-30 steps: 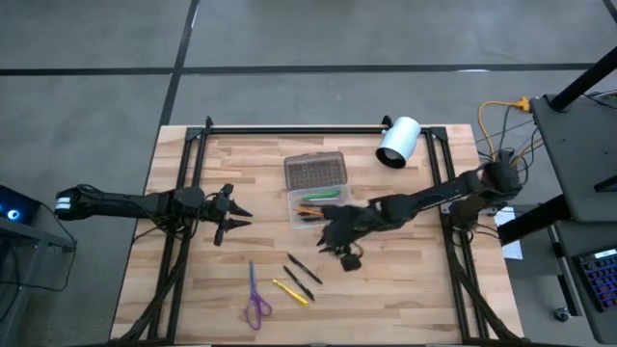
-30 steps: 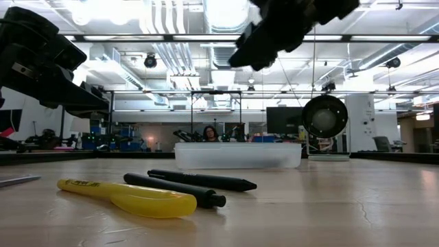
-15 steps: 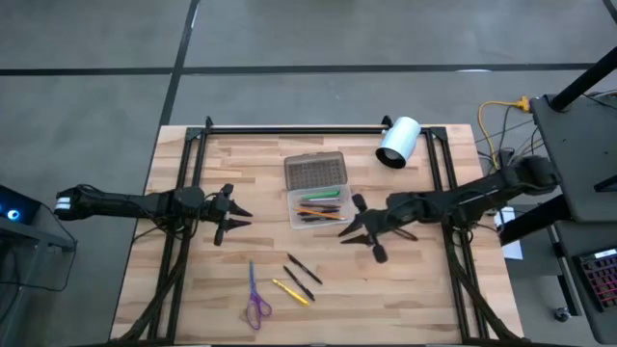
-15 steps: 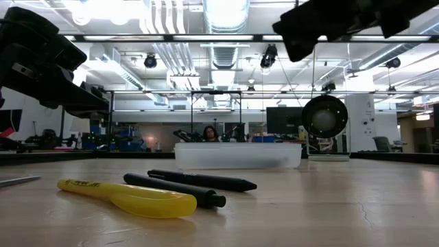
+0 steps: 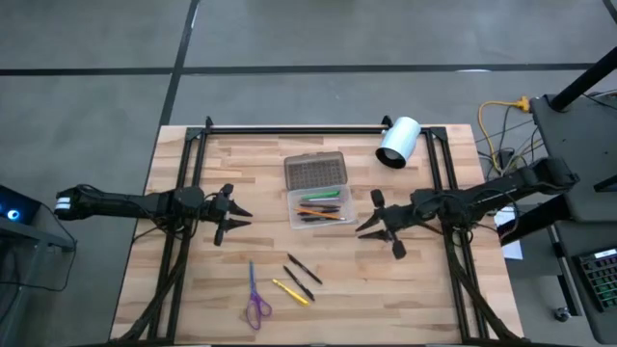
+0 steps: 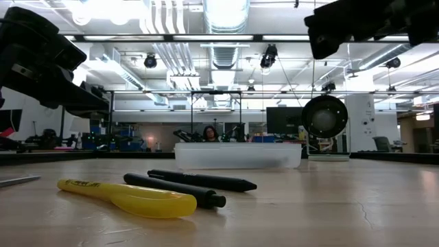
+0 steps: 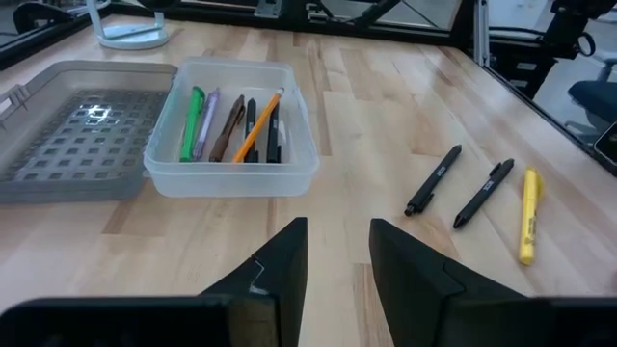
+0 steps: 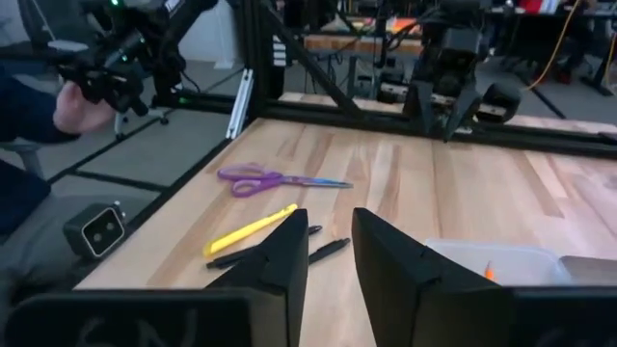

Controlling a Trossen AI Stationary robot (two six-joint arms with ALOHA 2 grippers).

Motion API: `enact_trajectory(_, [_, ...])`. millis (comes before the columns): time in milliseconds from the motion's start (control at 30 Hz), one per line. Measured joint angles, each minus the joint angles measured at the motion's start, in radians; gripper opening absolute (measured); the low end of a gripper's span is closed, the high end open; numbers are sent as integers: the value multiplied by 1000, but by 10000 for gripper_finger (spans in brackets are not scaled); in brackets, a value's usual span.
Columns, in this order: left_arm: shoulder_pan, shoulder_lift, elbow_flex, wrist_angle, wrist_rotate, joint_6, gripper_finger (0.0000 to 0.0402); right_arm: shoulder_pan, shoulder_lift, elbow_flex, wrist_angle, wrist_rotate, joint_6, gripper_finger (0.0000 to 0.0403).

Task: Pick & place school supplies into a supply box
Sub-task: Put the black pen into the transparent supply box

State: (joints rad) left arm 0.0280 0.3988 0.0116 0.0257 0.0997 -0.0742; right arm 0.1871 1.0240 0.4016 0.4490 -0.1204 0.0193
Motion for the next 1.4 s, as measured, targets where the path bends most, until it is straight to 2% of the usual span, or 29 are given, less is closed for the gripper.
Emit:
enact_trajectory(300, [0,0,0,0,0,11,99,0,-144,-119,105,0,3,87])
enact_trajectory(567, [0,0,0,0,-1,12,99,0,-308,-209,142,1,4,74])
enact_trajectory(767, [0,0,0,0,-1,12,99,0,-446,-273,140,1,7,68])
enact_trajectory(1167, [0,0,0,0,-1,12,99,0,-697,-384,124,19,4,85])
enact_trajectory(1400, [0,0,0,0,-1,12,99,0,-799,-387,9,18,1,81])
